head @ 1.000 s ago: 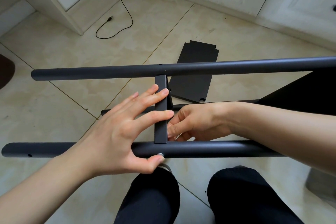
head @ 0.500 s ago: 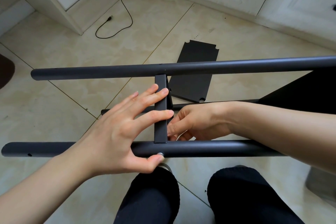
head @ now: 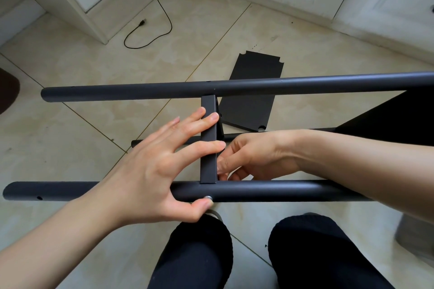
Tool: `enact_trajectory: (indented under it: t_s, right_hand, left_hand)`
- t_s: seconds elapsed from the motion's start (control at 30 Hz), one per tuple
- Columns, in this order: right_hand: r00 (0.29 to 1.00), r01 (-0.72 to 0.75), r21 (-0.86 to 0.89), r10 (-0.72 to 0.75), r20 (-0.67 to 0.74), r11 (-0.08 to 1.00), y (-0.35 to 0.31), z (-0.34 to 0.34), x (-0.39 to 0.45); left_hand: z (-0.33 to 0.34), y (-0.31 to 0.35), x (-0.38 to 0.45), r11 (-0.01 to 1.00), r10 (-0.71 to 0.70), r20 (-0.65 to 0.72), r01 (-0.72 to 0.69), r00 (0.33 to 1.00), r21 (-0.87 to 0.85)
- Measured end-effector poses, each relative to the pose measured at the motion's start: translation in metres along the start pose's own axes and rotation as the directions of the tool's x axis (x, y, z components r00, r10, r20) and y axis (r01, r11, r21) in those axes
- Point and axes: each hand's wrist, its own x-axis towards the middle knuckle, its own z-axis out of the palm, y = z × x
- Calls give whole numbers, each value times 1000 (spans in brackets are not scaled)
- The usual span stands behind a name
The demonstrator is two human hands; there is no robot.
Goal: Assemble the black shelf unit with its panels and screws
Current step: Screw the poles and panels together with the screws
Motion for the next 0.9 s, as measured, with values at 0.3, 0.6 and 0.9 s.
enact_trajectory:
  t_s: [0.3, 0.6, 0.9]
  right_hand:
    - [1000, -3, -27, 2, -29, 1000, 1, 1, 0]
    - [999, 39, -31, -39, -4, 999, 0, 4, -2]
    - [999, 47, 10, -47, -7, 999, 1, 3, -1]
  left_hand:
    - [0, 0, 0, 1000, 2, -2, -2, 1000, -4]
    - [0, 0, 0, 1000, 5, -2, -5, 1000, -8]
    - [0, 0, 0, 1000, 3, 1, -3, 1000, 3]
